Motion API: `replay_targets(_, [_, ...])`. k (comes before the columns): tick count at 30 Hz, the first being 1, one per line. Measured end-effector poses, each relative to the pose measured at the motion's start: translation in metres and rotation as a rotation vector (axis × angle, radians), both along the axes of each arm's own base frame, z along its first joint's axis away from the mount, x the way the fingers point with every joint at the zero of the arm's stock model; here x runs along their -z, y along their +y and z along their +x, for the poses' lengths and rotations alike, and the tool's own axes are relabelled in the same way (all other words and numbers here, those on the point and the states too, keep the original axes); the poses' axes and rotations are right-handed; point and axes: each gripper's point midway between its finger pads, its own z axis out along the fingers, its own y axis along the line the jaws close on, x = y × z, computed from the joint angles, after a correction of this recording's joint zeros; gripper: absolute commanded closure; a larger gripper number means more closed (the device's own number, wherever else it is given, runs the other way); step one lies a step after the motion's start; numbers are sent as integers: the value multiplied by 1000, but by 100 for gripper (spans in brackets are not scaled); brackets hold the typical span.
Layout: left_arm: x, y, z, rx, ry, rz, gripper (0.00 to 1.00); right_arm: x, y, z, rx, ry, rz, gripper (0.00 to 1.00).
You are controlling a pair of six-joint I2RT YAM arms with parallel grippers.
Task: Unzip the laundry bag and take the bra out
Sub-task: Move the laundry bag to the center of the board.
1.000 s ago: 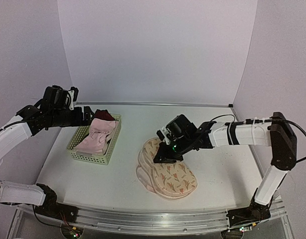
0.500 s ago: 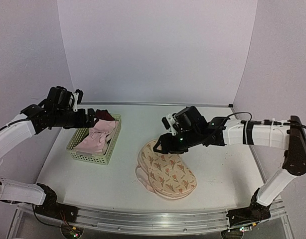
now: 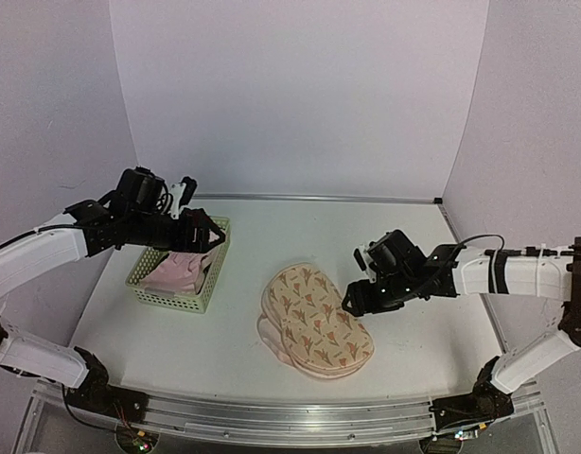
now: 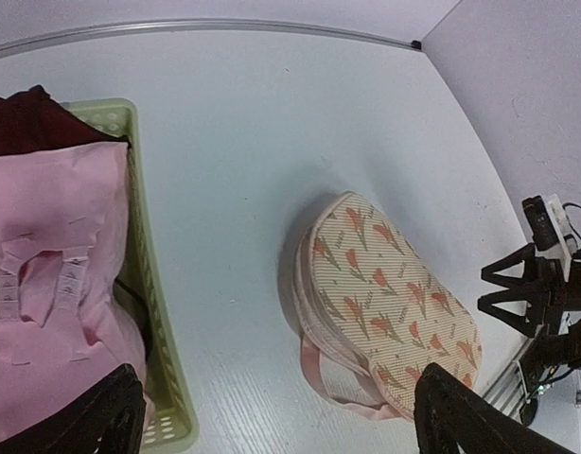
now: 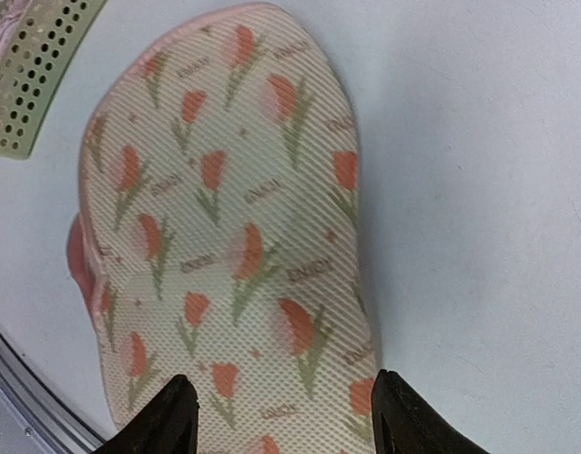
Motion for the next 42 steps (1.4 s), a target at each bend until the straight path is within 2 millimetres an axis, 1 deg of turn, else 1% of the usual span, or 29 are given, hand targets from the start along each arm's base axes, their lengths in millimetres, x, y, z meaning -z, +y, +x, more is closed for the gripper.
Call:
replay_targets(2, [6, -14, -4, 32, 16, -6, 1, 9, -14, -4, 21, 15, -21, 33])
replay_targets(5, [17, -35, -10, 77, 45, -4, 1, 18, -31, -10, 45, 31, -34, 31])
replay_targets(6, [25, -46, -12, 100, 66, 2, 1, 21, -36, -13, 53, 40, -38, 31])
replay_targets(7, [27, -52, -15, 118, 71, 3, 1, 25, -40, -15, 59, 49, -41, 31])
replay_targets(10, [43, -88, -22, 187, 114, 17, 0, 37, -52, -25, 77, 84, -44, 30])
replay_targets(14, [63, -128, -29, 266, 160, 31, 0, 44, -61, -39, 84, 119, -26, 30])
replay_targets(17, [77, -151, -31, 302, 195, 34, 1, 43, -62, -46, 76, 128, 3, 30])
replay_targets(19, [85, -162, -30, 314, 215, 35, 1, 41, -60, -49, 66, 131, 28, 30])
replay_targets(23, [102, -176, -25, 321, 261, 34, 1, 39, -53, -55, 41, 148, 81, 30])
replay_targets(26, [115, -183, -24, 319, 299, 32, 1, 36, -47, -55, 30, 149, 113, 30])
replay_targets(30, [133, -184, -26, 296, 367, 34, 1, 34, -43, -54, 22, 143, 132, 30])
replay_targets(36, [149, -185, -28, 249, 442, 23, 0, 32, -38, -51, 14, 135, 151, 30])
replay_targets(39, [166, -187, -26, 237, 469, 40, 1, 34, -38, -51, 14, 139, 150, 30])
replay_targets(42, [183, -194, -19, 228, 487, 54, 1, 33, -37, -51, 14, 136, 153, 30])
